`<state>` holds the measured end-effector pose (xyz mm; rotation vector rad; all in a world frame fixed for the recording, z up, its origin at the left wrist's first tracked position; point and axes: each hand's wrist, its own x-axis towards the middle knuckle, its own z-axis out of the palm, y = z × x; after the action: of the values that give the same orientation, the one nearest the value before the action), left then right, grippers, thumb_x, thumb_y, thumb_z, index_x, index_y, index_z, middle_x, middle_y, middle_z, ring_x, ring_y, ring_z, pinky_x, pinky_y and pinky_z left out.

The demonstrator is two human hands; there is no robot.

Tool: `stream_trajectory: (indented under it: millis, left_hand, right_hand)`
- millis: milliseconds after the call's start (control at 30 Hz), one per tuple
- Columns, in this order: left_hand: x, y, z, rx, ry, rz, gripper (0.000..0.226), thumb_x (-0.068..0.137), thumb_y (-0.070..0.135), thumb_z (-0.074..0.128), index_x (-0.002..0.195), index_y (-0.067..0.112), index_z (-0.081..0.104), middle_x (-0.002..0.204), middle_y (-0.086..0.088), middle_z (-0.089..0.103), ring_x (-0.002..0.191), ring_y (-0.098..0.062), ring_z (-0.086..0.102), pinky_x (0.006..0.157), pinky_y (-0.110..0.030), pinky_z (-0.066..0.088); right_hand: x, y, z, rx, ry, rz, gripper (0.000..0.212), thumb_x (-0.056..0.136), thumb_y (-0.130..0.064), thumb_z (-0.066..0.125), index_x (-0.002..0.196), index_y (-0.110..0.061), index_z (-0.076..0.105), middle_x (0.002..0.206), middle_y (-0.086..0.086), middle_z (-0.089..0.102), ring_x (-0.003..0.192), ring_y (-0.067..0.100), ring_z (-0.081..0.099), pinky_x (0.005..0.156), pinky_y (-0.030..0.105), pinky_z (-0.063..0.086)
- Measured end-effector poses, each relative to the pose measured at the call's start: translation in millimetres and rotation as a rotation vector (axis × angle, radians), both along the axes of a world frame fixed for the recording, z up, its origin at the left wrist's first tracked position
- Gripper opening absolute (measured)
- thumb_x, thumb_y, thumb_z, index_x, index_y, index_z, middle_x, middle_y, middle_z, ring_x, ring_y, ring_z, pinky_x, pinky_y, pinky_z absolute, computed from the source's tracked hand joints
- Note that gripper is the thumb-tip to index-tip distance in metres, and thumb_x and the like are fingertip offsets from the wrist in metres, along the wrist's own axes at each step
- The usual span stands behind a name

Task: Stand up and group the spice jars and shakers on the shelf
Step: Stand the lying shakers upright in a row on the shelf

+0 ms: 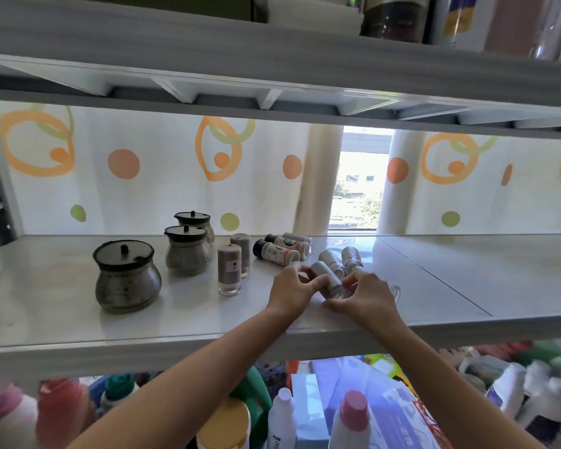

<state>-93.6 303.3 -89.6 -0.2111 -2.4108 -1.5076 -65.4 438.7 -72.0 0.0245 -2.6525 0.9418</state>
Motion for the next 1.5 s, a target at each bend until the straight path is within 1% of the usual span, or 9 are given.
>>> stream_trajectory:
  millis: [100,267,533,667,800,1100,1267,1367,1500]
  left_hand:
    - [9.5,-14.5,0.9,0.141,0.099,0.011,0.045,0.076,0.025,0.077,0.114,0.015,0.054,0.102,-0.002,0.065,0.093,-0.015,0.062,0.077,-0.018,0.049]
    - [17.9,-44.5,0.3,0.030,0.267,0.076,0.057,0.066,0.015,0.082,0.116,0.022,0.054,0.107,-0.002,0.064,0.092,-0.013,0.061,0.079,-0.020,0.052]
    - [30.3,-87.5,3.1,0.059,0.226,-0.004,0.058,0.068,0.000,0.077,0.118,0.019,0.056,0.102,-0.002,0.066,0.093,-0.016,0.066,0.079,-0.015,0.054]
    - [31.8,-87.4,4.1,0.029,0.208,-0.039,0.063,0.071,0.002,0.076,0.126,0.020,0.051,0.102,0.000,0.063,0.095,-0.014,0.065,0.082,-0.017,0.052]
    - [25.4,-82.0,2.5,-0.059,0.125,-0.069,0.068,0.077,0.009,0.073,0.138,0.017,0.043,0.118,-0.006,0.066,0.104,-0.016,0.066,0.096,-0.032,0.051]
    - [4.8,-71.9,3.6,0.063,-0.043,-0.051,0.053,0.076,0.009,0.054,0.128,0.017,0.056,0.117,-0.009,0.067,0.111,-0.023,0.063,0.100,-0.041,0.048]
    - [5.5,-68.7,5.3,-0.040,-0.090,-0.001,0.048,0.086,0.008,0.053,0.133,0.012,0.047,0.122,-0.016,0.063,0.117,-0.027,0.058,0.094,-0.025,0.041]
    - [16.7,-63.5,2.6,-0.263,-0.011,0.188,0.060,0.093,0.019,0.050,0.147,0.010,0.026,0.129,-0.018,0.059,0.119,-0.029,0.057,0.098,-0.034,0.045]
    - [35.7,-51.9,6.5,-0.368,0.321,0.313,0.030,0.093,0.015,0.049,0.123,0.012,0.051,0.104,-0.006,0.064,0.087,-0.020,0.063,0.073,-0.029,0.054]
  right_hand:
    - [1.1,-27.5,-8.1,-0.141,0.018,0.060,0.047,0.060,-0.032,0.084,0.096,-0.014,0.059,0.085,-0.003,0.061,0.083,0.015,0.060,0.071,0.027,0.045]
    - [-4.4,-69.2,-16.5,-0.169,-0.023,0.127,0.030,0.067,-0.026,0.080,0.083,-0.018,0.055,0.082,-0.001,0.062,0.081,0.016,0.060,0.068,0.026,0.044]
    - [-9.9,-84.8,-17.2,-0.275,0.039,0.409,0.032,0.071,-0.012,0.078,0.100,-0.017,0.066,0.089,-0.003,0.070,0.086,0.013,0.067,0.076,0.022,0.054]
    - [-16.7,-82.6,-18.0,-0.224,0.042,0.387,0.034,0.072,-0.017,0.078,0.104,-0.014,0.066,0.096,0.002,0.072,0.088,0.015,0.068,0.079,0.025,0.054]
    - [-29.3,-74.3,-17.6,-0.258,0.014,0.326,0.037,0.066,-0.025,0.083,0.098,-0.017,0.068,0.095,0.002,0.073,0.086,0.016,0.069,0.083,0.035,0.056]
    - [-60.3,-87.2,-18.5,-0.278,0.047,0.247,0.024,0.066,-0.017,0.078,0.088,-0.017,0.067,0.085,0.003,0.071,0.084,0.020,0.068,0.081,0.036,0.054]
    - [-58.2,-89.4,-16.6,-0.149,0.078,0.199,0.025,0.072,-0.018,0.074,0.096,-0.014,0.069,0.084,0.001,0.066,0.079,0.017,0.060,0.069,0.025,0.043]
    - [-43.8,-72.4,-8.0,-0.052,0.119,0.203,0.040,0.073,-0.019,0.077,0.111,-0.013,0.066,0.103,0.004,0.069,0.088,0.016,0.064,0.081,0.031,0.052]
    - [-12.4,-11.2,15.6,0.058,0.284,0.026,0.024,0.078,-0.027,0.071,0.102,-0.024,0.069,0.104,0.002,0.069,0.093,0.021,0.064,0.080,0.026,0.047]
